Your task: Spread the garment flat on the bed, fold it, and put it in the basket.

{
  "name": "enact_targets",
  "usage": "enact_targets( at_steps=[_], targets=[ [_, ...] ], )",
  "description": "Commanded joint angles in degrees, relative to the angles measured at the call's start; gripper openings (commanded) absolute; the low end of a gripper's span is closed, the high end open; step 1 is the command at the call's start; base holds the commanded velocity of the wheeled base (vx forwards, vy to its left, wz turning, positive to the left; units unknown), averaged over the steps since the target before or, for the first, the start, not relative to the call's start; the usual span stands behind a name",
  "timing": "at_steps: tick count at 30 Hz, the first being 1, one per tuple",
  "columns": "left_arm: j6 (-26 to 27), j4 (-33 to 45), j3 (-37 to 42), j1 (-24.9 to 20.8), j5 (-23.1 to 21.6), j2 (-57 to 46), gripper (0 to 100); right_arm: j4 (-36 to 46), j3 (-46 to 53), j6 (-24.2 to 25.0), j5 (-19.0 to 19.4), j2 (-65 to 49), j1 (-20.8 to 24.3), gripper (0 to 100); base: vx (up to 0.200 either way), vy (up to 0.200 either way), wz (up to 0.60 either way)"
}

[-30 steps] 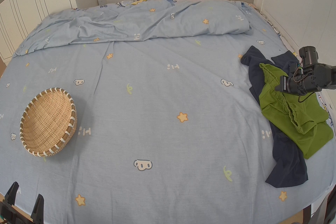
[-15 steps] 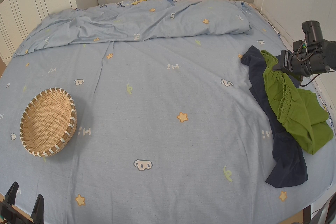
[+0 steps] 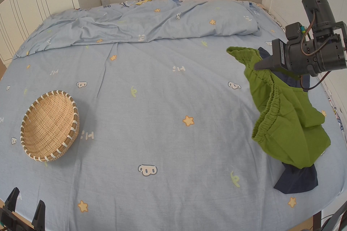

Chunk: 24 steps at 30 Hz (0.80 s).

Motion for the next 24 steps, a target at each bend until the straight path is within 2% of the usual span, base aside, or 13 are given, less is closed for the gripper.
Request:
enact_targets(
  at_steps=[1,2,4,6,8,9,10,14,18,24],
  targets=[
    [0.0,0.0,0.9,0.0,0.0,-0.9,100,-3.0,-2.0,3.0,-4.3,1.0,10.8,0,0.0,0.0,0.0],
    [0.0,0.0,0.9,0.0,0.0,-0.9,100,-3.1,-2.0,3.1,-4.4,1.1,11.0,0,0.0,0.0,0.0],
    [0.0,0.0,0.9,0.0,0.0,-0.9,100,-4.3,-3.2,5.9,-5.1,2.2,16.5,0,0.0,0.0,0.0],
    [0.0,0.0,0.9,0.0,0.0,-0.9,100,-4.3,-4.4,6.7,-5.9,2.4,19.0,0,0.0,0.0,0.0],
    [0.0,0.0,0.9,0.0,0.0,-0.9,100,-4.2,-7.2,8.4,-7.5,4.3,23.3,0,0.0,0.0,0.0],
    [0.0,0.0,0.9,0.0,0.0,-0.9,100,-4.2,-7.2,8.4,-7.5,4.3,23.3,0,0.0,0.0,0.0],
    [0.0,0.0,1.0,0.0,0.0,-0.9,100,-4.3,-9.7,9.7,-8.6,7.5,26.0,0,0.0,0.0,0.0],
    [0.0,0.0,0.9,0.0,0.0,-0.9,100,-4.3,-13.7,11.3,-10.5,13.5,29.9,0,0.0,0.0,0.0],
    [0.0,0.0,0.9,0.0,0.0,-0.9,100,-4.2,-15.2,11.5,-12.1,19.6,31.2,0,0.0,0.0,0.0],
    [0.1,0.0,1.0,0.0,0.0,-0.9,100,-4.3,-15.4,12.1,-12.1,23.6,31.3,0,0.0,0.0,0.0]
  ],
)
